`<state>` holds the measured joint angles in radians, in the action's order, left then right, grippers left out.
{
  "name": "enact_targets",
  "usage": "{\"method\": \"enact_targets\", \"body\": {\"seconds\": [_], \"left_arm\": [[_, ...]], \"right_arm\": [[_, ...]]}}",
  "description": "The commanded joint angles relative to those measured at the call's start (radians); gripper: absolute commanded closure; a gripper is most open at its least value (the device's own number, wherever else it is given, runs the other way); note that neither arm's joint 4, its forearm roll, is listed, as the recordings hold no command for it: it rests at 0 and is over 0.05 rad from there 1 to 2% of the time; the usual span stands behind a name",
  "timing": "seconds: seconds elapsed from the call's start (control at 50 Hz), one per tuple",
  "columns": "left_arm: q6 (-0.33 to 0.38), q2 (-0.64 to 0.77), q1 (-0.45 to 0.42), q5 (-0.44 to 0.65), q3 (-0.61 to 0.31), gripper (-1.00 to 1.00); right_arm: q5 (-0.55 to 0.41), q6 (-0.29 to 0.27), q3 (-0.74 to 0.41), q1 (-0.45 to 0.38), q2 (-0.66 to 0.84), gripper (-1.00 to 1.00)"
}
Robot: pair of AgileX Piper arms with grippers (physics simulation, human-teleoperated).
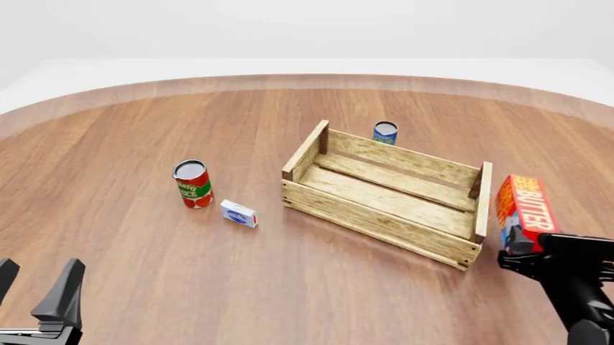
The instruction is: Pick up the butter and put it in the tray.
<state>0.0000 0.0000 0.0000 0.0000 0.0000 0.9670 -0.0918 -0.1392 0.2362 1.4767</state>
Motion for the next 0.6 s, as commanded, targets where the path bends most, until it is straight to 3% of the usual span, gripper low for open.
{"method": "enact_targets", "body": {"seconds": [0.02,0.44,0.6], "left_arm": [[0.0,0.0,0.0,0.0,0.0,-1.0],[0.0,0.0,0.0,0.0,0.0,-1.0],[0.0,0.0,0.0,0.0,0.0,-1.0]], "right_arm": [[-0.055,0.016,0.001,0.003,-0.097,1.0],[-0.244,0.013,0.008,0.005,-0.332,1.0],[-0.412,0.005,-0.004,0.01,-0.51,1.0]]}}
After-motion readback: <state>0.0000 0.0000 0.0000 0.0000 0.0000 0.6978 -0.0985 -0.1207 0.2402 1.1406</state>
